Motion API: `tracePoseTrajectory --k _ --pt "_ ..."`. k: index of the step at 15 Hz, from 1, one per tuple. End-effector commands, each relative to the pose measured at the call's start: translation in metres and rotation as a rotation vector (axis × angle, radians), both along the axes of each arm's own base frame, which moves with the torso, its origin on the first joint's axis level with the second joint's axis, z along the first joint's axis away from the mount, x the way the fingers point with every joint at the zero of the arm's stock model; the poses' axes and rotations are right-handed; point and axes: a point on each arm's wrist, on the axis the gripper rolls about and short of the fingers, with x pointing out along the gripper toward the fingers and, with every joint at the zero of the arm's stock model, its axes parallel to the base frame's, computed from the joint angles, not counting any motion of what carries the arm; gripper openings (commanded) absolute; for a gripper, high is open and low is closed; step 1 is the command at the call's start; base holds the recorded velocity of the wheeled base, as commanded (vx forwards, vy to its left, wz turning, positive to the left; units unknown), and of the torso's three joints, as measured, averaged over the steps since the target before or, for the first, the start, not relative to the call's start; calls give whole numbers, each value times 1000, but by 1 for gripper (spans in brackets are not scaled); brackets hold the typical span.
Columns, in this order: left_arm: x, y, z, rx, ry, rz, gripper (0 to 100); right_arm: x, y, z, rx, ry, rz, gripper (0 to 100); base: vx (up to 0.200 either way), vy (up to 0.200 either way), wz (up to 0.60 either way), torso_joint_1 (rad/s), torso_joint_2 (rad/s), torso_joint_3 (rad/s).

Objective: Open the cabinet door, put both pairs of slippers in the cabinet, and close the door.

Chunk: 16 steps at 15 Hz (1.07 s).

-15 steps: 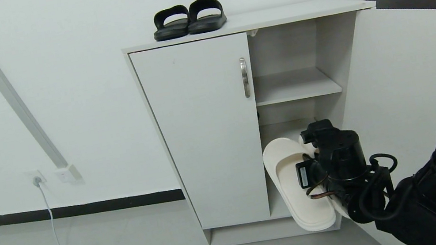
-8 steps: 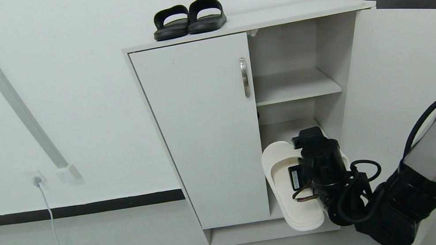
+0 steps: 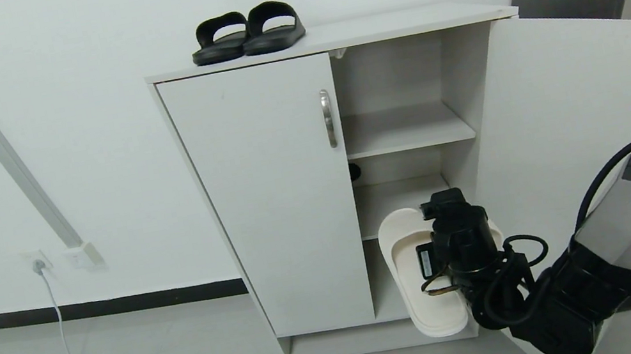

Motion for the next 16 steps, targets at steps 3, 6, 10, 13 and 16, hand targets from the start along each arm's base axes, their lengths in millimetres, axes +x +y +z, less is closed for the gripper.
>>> tracePoseTrajectory --k 3,6,10,13,16 --pt "0 0 0 0 1 1 0 4 5 -9 -2 5 10 0 0 -67 0 -2 2 -1" --pt "0 0 0 -2 1 1 0 12 20 -13 18 -37 31 0 0 0 0 0 0 0" --pt "0 0 0 -2 1 1 0 32 35 -30 32 -50 24 0 0 0 0 0 0 0" --pt "0 0 0 -2 1 1 0 32 34 -34 25 -42 16 0 0 0 0 0 0 0" --pt "0 0 0 -2 1 1 0 32 35 -40 18 -31 22 0 0 0 0 0 0 0"
